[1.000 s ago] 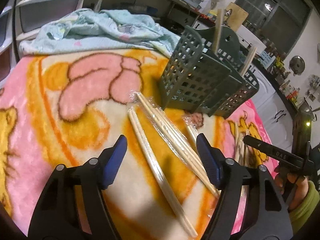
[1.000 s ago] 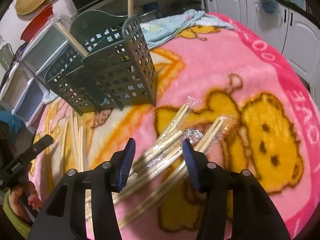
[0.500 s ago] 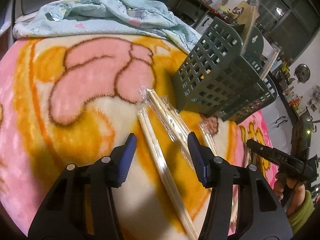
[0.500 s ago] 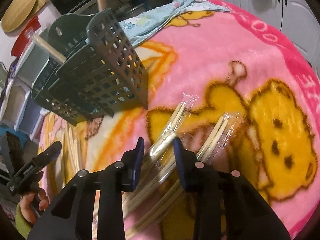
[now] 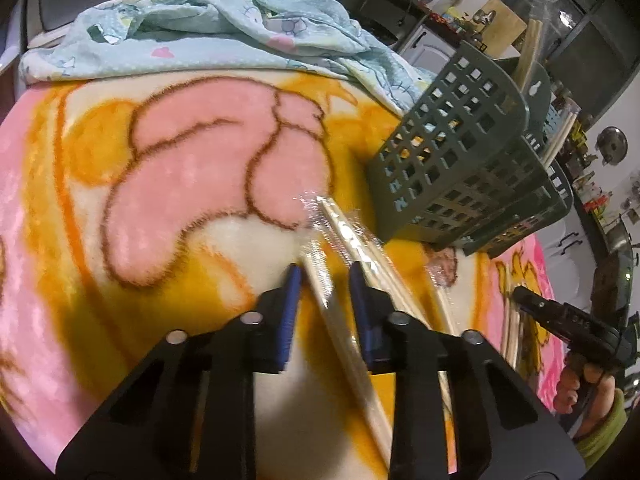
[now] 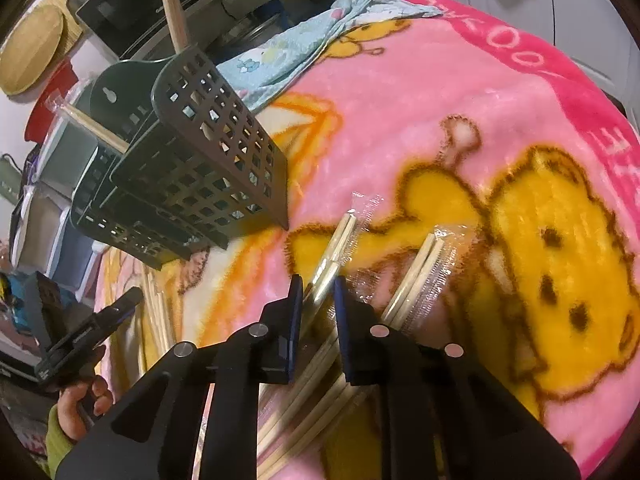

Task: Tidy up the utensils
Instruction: 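Close the left tool on a chopstick while the right tool grasps another chopstick, then raise both held chopsticks upright above the green caddy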

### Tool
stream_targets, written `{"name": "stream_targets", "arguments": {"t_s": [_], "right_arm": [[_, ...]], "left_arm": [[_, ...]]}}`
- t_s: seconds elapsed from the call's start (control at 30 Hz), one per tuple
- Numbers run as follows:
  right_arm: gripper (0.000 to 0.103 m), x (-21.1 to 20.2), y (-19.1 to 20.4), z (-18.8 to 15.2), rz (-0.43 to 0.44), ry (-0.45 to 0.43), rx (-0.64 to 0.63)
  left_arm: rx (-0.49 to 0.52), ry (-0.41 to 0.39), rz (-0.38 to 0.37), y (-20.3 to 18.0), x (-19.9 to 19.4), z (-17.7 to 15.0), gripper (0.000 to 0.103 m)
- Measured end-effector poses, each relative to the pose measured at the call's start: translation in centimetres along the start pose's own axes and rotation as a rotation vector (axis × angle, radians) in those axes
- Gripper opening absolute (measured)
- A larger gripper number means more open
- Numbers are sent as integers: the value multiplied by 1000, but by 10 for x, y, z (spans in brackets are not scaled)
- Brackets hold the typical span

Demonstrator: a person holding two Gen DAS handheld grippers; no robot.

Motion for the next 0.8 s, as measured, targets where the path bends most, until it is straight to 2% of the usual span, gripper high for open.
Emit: {"name": "stream_targets", "arguments": {"t_s": [0.1,0.47,0.57,0.8], "right_arm": [[15,-4,2,1,11,-12,1],[13,-43,34,5,50,-100,-104],[12,-53,43,6,68,-121,-134],[11,-70,62,6,96,-156,-187]], "left_arm": [[-27,7,-27,5,2,3,12],[-14,57,-45,5,6,10,10],[14,35,-42,-1,-2,10,7],[100,-63,-91,-28,-41,14,5]]}}
Point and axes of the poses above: each gripper's, at about its wrist camera, not at the fingertips, and x roughly the way its jaws point, y to its left, z to its top, the point moved 6 cm from there along x, roughly the way its jaws point, and after that the axes turned 2 degrees about -y, right-handed, at the moved point
